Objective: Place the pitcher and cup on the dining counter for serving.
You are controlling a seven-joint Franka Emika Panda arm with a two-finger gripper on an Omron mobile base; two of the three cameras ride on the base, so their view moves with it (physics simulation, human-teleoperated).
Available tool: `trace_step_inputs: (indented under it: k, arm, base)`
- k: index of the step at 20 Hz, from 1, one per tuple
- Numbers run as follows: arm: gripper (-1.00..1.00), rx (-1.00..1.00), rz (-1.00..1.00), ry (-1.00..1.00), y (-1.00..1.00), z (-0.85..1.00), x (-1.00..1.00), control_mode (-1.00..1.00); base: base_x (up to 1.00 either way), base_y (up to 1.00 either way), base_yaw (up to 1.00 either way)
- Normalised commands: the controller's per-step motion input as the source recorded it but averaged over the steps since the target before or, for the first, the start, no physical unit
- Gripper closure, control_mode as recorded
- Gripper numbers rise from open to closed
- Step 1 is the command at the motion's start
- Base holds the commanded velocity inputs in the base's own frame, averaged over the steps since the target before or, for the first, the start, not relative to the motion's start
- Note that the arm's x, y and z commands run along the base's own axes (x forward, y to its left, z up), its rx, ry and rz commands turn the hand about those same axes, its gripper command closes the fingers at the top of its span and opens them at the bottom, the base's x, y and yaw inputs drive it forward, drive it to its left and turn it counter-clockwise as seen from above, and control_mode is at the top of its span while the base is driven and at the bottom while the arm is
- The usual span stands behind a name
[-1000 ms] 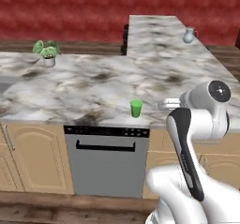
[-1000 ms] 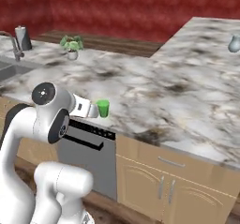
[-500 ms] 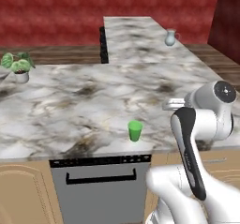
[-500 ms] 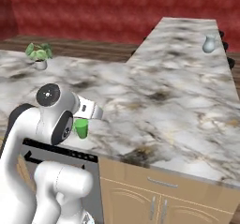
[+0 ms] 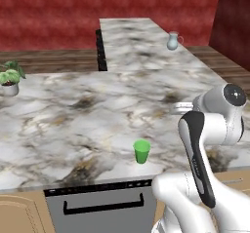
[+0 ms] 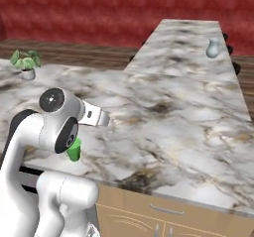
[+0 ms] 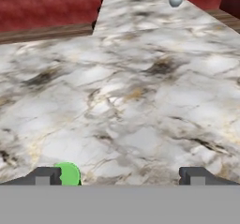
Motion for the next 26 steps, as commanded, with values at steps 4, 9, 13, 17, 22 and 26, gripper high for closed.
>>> trace_step_inputs:
  k: [4, 9, 13, 17, 22, 26]
  arm:
    - [-1.00, 0.00, 0.00, 0.00, 0.00, 0.00, 0.00, 1.00]
    - [-1.00, 0.00, 0.00, 0.00, 0.00, 0.00, 0.00, 1.00]
    - [-1.00, 0.00, 0.00, 0.00, 0.00, 0.00, 0.00, 1.00]
    - [-1.00, 0.00, 0.00, 0.00, 0.00, 0.00, 0.00, 1.00]
    - [-1.00, 0.00, 0.00, 0.00, 0.00, 0.00, 0.00, 1.00]
    - [-1.00, 0.00, 0.00, 0.07, 0.17, -0.02, 0.00, -1.00]
  base:
    - [0.15, 0.23, -0.07]
    - [0.05, 0.05, 0.00]
    - [-0.24, 0.12, 0.00]
    - [-0.52, 0.30, 0.00]
    - [0.00, 0.00, 0.00]
    - [0.00, 0.03, 0.00]
